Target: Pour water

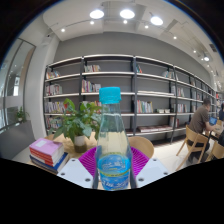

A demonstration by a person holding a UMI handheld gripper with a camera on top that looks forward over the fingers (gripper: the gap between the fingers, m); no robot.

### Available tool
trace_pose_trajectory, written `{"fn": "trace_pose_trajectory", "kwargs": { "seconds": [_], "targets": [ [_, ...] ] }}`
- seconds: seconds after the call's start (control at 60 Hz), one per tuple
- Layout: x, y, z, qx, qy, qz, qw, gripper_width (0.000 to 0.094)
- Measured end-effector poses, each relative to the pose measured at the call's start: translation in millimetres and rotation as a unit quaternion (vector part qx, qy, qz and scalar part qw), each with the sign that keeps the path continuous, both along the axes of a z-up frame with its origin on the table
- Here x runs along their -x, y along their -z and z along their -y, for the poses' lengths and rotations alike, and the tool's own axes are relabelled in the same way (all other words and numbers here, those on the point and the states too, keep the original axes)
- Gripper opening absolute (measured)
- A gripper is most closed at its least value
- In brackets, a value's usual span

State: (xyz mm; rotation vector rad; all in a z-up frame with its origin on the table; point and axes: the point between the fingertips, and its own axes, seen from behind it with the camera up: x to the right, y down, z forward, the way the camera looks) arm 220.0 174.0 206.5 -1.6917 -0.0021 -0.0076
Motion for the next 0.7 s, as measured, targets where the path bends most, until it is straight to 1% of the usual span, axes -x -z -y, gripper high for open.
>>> {"fn": "trace_pose_trajectory", "kwargs": {
  "seconds": [0.017, 0.1, 0.117, 0.133, 0.25, 0.267, 0.3, 0.367, 0.383, 0.417, 0.45, 0.517, 0.533, 0.65, 0.7],
  "targets": [
    [5, -11, 3, 0.010, 0.005, -0.001, 1.000, 0.0426],
    [-13, 22, 0, 0.036, 0.017, -0.003, 0.999, 0.0428],
    [-21, 42, -3, 0.038, 0.017, -0.002, 0.999, 0.0428],
    [-17, 38, 1, 0.044, 0.016, -0.002, 0.999, 0.0427],
    [-27, 79, 7, 0.074, 0.025, -0.004, 0.997, 0.0429],
    [-35, 92, 3, 0.077, 0.026, -0.003, 0.997, 0.0428],
    [-29, 97, 5, 0.084, 0.030, -0.004, 0.996, 0.0429],
    [-33, 112, 8, 0.088, 0.033, -0.009, 0.996, 0.0427],
    [-35, 116, 8, 0.091, 0.035, -0.010, 0.995, 0.0460],
    [-35, 110, 12, 0.065, 0.039, -0.017, 0.997, 0.0445],
    [-35, 113, 15, 0.068, 0.043, -0.029, 0.996, 0.0448],
    [-42, 102, 15, 0.054, 0.045, -0.039, 0.997, 0.0460],
    [-39, 110, 16, 0.049, 0.047, -0.039, 0.997, 0.0462],
    [-42, 112, 15, 0.048, 0.058, -0.043, 0.996, 0.0544],
    [-44, 118, 17, 0.067, 0.068, -0.045, 0.994, 0.0594]
  ]
}}
